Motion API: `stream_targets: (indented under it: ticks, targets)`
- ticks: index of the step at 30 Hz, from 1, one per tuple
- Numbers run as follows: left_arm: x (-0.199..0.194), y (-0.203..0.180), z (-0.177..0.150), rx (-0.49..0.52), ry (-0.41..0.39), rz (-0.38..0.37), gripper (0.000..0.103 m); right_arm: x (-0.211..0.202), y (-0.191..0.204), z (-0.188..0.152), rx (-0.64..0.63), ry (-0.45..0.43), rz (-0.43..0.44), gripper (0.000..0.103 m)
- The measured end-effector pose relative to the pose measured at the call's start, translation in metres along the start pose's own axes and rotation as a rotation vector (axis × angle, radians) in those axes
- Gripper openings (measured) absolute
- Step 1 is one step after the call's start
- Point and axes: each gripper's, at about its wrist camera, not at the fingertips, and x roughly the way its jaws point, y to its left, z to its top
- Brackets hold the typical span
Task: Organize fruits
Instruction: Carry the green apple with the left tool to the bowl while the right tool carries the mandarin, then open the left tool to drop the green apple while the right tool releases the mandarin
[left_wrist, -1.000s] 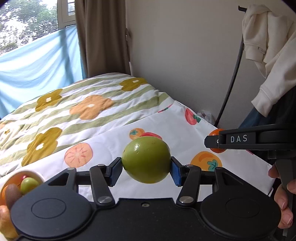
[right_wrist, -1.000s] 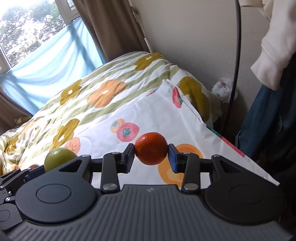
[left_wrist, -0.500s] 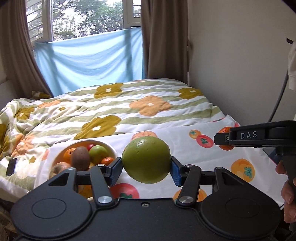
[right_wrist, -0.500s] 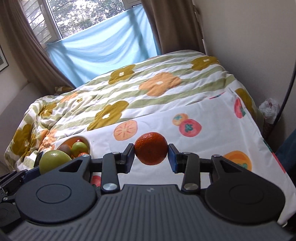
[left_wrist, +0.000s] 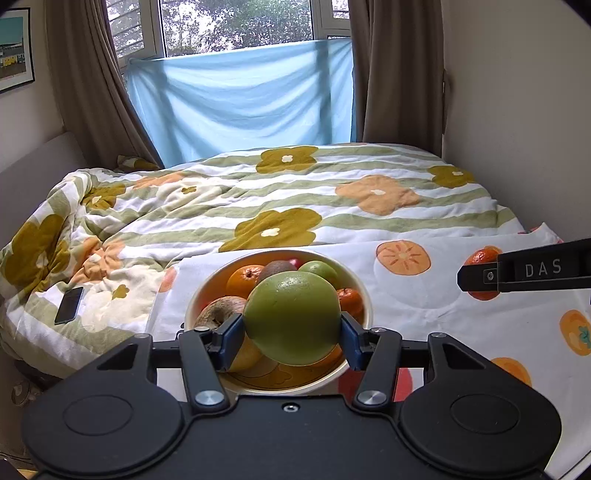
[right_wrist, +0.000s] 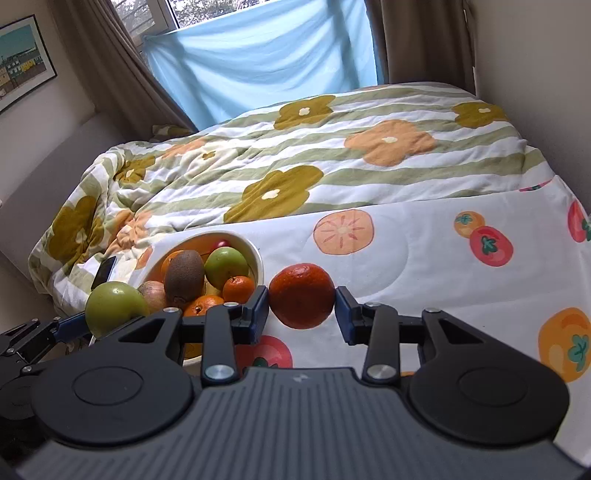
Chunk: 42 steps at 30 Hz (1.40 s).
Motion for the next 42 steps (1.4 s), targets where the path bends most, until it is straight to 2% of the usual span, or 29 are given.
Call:
stream_targets:
  ticks: [9,17,22,23,27,42]
  targets:
    - [0.031,0.015,-0.019,0.052,0.036,0.001,0.058,0.052,0.036,0.002,-0.059,0.055,0.028,0.054]
    - [0.042,0.009,-0.022,0.11,0.03,0.008,0.059,0.07,0.051,0.005,-0.092,0.062,0.041,0.054]
    - [0.046,0.001,-0.027,0.159,0.022,0.044,0.06,0.075,0.052,0.004,-0.099,0.07,0.041,0.054]
    - [0.046,0.0,-0.028,0.165,0.016,0.046,0.062,0.076,0.052,0.004,-0.099,0.072,0.041,0.054]
    - [0.041,-0.004,-0.028,0.176,-0.008,0.042,0.09,0.077,0.05,0.002,-0.105,0.078,0.038,0.054]
    - [0.02,0.016,-0.031,0.105,-0.004,0.076,0.09,0.086,0.064,0.008,-0.191,0.053,0.074,0.054]
